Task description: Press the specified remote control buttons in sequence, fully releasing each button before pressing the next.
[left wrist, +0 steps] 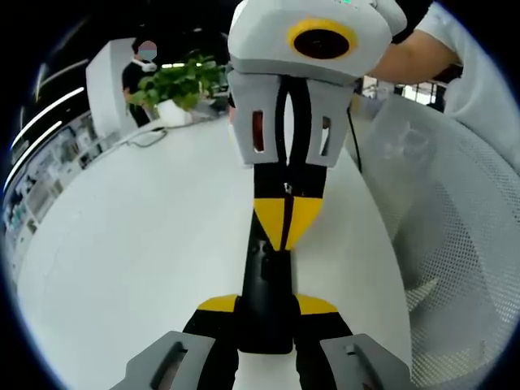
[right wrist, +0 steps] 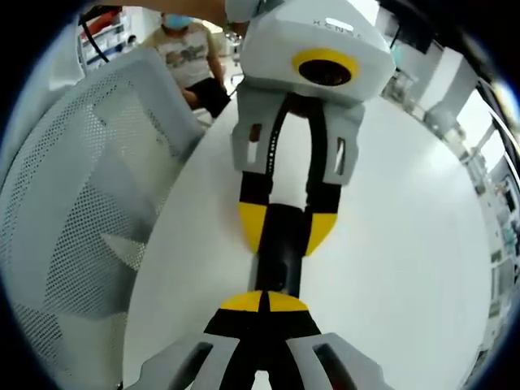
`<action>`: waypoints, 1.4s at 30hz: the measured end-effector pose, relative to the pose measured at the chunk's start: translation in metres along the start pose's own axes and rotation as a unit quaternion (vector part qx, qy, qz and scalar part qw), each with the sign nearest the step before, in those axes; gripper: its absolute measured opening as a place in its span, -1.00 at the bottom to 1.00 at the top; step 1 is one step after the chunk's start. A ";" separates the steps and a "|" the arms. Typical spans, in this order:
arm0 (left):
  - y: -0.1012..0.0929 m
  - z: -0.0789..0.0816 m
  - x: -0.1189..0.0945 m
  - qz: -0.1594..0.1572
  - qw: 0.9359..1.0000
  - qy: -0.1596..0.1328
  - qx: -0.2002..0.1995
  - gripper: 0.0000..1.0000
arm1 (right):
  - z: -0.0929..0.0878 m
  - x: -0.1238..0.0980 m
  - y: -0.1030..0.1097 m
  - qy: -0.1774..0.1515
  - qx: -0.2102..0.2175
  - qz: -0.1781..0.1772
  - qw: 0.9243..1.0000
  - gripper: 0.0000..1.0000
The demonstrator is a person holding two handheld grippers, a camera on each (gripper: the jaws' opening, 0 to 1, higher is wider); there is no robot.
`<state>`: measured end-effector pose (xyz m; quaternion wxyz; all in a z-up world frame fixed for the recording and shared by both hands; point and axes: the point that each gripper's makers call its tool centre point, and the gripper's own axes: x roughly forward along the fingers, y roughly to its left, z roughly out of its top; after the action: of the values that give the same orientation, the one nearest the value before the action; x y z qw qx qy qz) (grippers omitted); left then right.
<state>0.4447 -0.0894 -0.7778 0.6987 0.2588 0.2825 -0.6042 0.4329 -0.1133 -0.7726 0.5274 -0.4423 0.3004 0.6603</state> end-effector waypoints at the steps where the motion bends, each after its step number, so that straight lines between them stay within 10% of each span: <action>1: 0.000 0.000 0.000 0.000 1.000 0.000 -0.001 -0.53 | 0.000 0.000 0.000 0.001 -0.003 0.000 1.000 -1.00; 42: -0.001 0.001 -0.001 0.006 1.000 0.002 0.008 -0.53 | -0.001 0.001 0.000 0.023 -0.008 -0.022 0.999 -1.00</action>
<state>0.4433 -0.0894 -0.7769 0.6993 0.2674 0.2779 -0.6018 0.4330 -0.1138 -0.7736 0.5311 -0.4678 0.2977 0.6407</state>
